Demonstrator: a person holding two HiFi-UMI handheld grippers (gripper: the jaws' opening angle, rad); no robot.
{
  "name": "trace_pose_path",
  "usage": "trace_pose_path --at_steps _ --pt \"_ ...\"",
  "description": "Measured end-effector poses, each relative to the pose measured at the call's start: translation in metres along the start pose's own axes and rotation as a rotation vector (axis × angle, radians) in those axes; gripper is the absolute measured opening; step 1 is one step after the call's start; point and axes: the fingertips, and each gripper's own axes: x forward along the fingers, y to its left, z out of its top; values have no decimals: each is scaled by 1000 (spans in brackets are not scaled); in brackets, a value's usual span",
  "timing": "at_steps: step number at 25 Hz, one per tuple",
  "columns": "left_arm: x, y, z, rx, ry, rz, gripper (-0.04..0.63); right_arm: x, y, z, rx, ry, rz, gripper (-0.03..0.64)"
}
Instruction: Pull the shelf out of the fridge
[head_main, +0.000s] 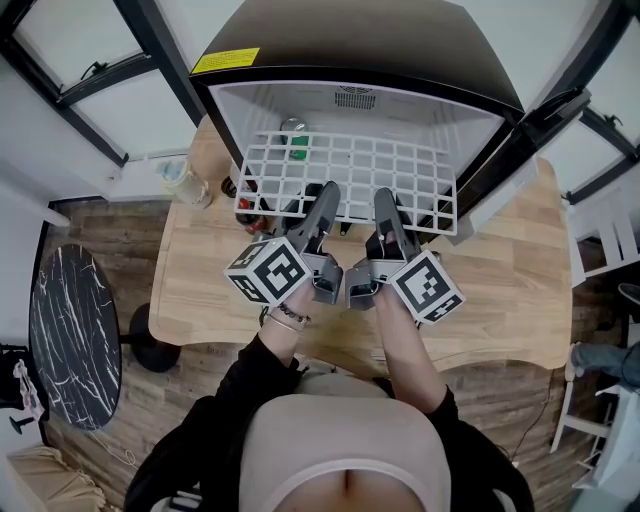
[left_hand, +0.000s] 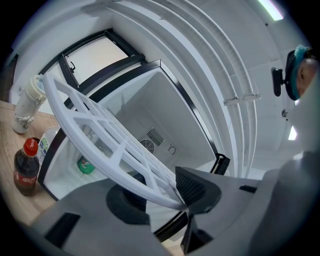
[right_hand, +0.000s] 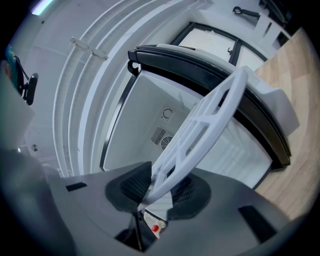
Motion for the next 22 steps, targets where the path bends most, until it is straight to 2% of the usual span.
trace_pose_path --at_steps 22 --pt "-10 -4 -2 -9 4 3 160 -10 4 -3 9 14 -8 114"
